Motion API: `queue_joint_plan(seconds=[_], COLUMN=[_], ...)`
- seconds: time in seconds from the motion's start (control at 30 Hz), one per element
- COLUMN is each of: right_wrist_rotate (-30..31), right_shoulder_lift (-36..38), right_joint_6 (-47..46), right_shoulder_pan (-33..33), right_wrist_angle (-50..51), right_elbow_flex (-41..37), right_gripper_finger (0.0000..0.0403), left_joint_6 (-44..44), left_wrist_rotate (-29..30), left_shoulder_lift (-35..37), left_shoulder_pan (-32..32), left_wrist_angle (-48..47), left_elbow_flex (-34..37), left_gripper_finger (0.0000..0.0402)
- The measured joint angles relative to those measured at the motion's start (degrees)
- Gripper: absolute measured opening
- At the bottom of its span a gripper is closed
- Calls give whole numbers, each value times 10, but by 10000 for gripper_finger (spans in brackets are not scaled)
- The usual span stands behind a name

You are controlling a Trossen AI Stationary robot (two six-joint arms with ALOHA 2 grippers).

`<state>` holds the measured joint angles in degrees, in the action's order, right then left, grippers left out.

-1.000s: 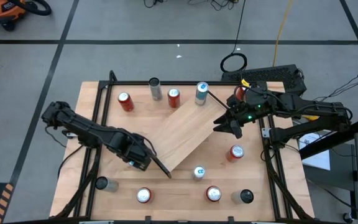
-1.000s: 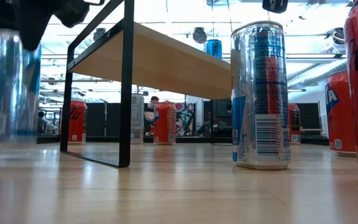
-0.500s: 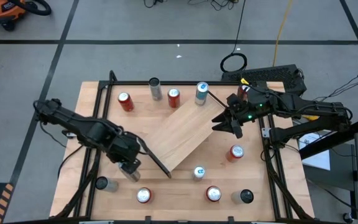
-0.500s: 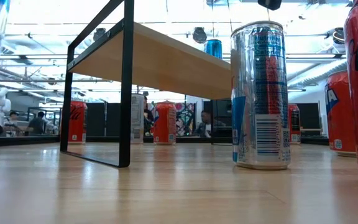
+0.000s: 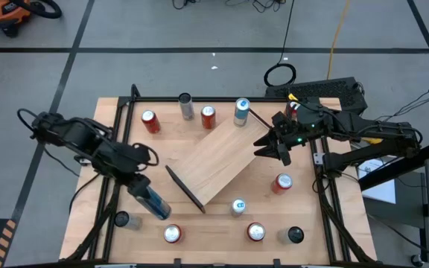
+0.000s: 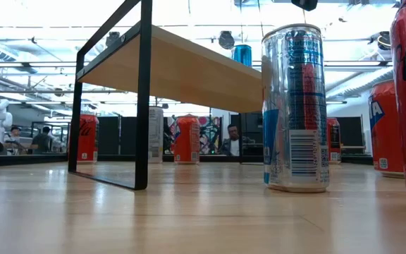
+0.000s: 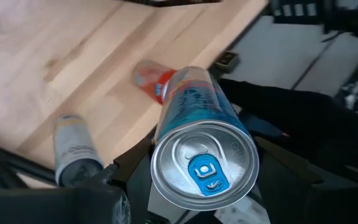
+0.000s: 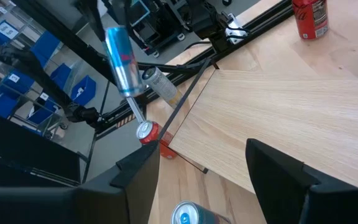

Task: Place canned beverage on shelf
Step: Put the left blue soda can on the shelf

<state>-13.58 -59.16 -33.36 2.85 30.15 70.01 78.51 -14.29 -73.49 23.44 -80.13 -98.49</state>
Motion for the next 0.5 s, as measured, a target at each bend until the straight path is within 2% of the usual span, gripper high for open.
queue_joint_plan(seconds=[0.23, 0.5], right_wrist_rotate=[0, 0], right_shoulder_lift=[0, 0], right_joint_6=[0, 0], right_shoulder_pan=[0, 0], right_wrist_angle=[-6, -65], right_elbow_flex=[0, 0], right_gripper_finger=[215, 215], left_joint_6=[-56, -161], left_wrist_rotate=[57, 101], left_shoulder_lift=[6, 1], left_shoulder_pan=[-7, -39], left_wrist_angle=[10, 98], left_elbow_flex=[-46, -48], left_gripper_finger=[221, 221])
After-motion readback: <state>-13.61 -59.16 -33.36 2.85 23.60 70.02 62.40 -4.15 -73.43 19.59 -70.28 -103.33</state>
